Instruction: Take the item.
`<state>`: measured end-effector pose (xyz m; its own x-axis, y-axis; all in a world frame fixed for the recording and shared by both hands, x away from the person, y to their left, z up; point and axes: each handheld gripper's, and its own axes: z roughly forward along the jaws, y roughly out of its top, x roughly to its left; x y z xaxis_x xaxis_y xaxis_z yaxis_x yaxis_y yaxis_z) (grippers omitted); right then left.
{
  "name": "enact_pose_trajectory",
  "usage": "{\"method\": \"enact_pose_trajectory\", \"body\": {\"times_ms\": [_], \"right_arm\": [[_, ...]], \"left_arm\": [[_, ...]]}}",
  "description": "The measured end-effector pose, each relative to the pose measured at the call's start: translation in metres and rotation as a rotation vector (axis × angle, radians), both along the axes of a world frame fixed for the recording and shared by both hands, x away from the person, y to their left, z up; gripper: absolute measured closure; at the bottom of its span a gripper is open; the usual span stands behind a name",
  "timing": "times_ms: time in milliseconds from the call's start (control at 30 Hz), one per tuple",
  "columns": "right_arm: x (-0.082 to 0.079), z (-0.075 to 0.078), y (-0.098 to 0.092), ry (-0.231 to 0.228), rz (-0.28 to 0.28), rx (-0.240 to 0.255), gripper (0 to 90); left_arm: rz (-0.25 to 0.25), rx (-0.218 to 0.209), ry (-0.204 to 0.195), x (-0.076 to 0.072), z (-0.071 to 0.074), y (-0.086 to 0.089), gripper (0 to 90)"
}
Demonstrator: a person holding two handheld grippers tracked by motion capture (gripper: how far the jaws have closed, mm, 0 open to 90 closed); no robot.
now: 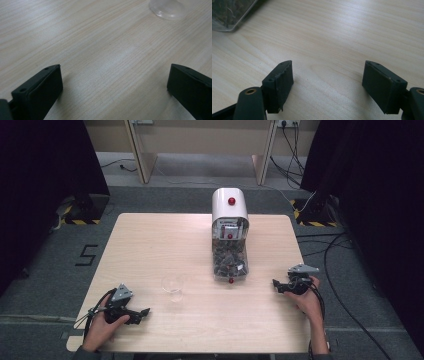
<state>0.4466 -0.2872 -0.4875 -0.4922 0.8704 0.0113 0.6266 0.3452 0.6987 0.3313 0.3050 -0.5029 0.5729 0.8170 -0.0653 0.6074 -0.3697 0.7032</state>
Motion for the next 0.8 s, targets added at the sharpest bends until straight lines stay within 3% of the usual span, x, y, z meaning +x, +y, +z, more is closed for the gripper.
{"method": "enact_pose_trajectory", "body": {"times_ms": [367,800], "right_arm": [[0.0,0.002,0.0,0.012,0.001,-0.01,27.3],[-0.003,0.018,0.01,-0.034,0.023,0.011,26.7]], "left_arm": [[0.0,0.0,0.0,0.0,0.0,0.0,0.0],[0.0,0.0,0.0,0.0,0.0,0.0,0.0]]}}
